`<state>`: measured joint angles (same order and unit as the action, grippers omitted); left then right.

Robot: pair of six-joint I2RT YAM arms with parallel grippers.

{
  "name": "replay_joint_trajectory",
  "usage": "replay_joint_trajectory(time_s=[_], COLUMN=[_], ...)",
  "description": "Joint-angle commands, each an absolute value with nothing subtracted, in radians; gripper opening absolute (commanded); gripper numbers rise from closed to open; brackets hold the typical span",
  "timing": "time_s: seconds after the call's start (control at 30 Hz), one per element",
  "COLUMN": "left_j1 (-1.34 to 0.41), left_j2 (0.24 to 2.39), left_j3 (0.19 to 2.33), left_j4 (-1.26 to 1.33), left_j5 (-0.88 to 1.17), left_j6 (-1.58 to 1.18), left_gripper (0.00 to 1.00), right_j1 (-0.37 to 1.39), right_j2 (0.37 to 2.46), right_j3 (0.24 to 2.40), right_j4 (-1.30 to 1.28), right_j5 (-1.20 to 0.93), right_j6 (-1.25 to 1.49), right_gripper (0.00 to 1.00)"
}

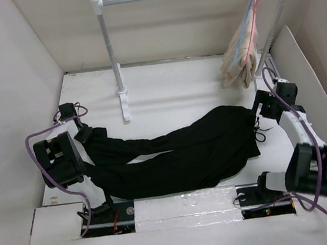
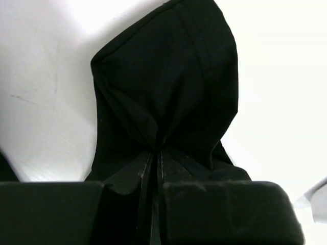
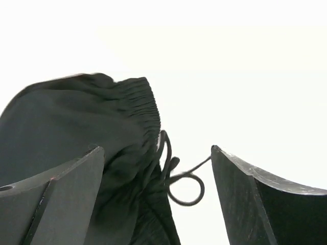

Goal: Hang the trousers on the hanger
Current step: Flatten out the trousers at the center of the board.

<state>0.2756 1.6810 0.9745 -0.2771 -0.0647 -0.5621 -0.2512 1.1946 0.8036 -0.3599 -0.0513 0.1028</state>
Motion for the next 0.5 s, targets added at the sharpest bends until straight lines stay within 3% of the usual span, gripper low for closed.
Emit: replay_joint_trajectory(time_s=[0.0,0.13,0.27,0.37,0.47], left_j1=[0.273,0.273,0.224,0.215,0.215], left_j2=[1.683,1.620,1.482,1.407,1.312], left_j3=[1.002,1.022,1.110,1.178,1.265], left_j4=[-0.275,-0.265,-0.282,-0.324,-0.377], left_j5=[-0.017,-0.005,-0.015,-0.043,-0.105], left_j6=[-0.577,-0.624,-0.652,-0.664,-0.672], left_gripper=[0.00,0.00,0.00,0.00,0.00], right_j1=[-0.278,-0.252,-0.218,-0.155,-0.089], right_j2=[1.340,1.494,1.467,1.277,1.023], right_j3=[0.802,0.844,0.815,0.819,0.839], right_j4=[-0.204,-0.134,-0.061,-0.170,-0.302], right_j5=[-0.198,-0.348,-0.329,-0.200,-0.095], right_j6=[0.097,0.063,0.084,0.068,0.075], right_gripper=[0.89,0.75,0.18,0.05,0.02])
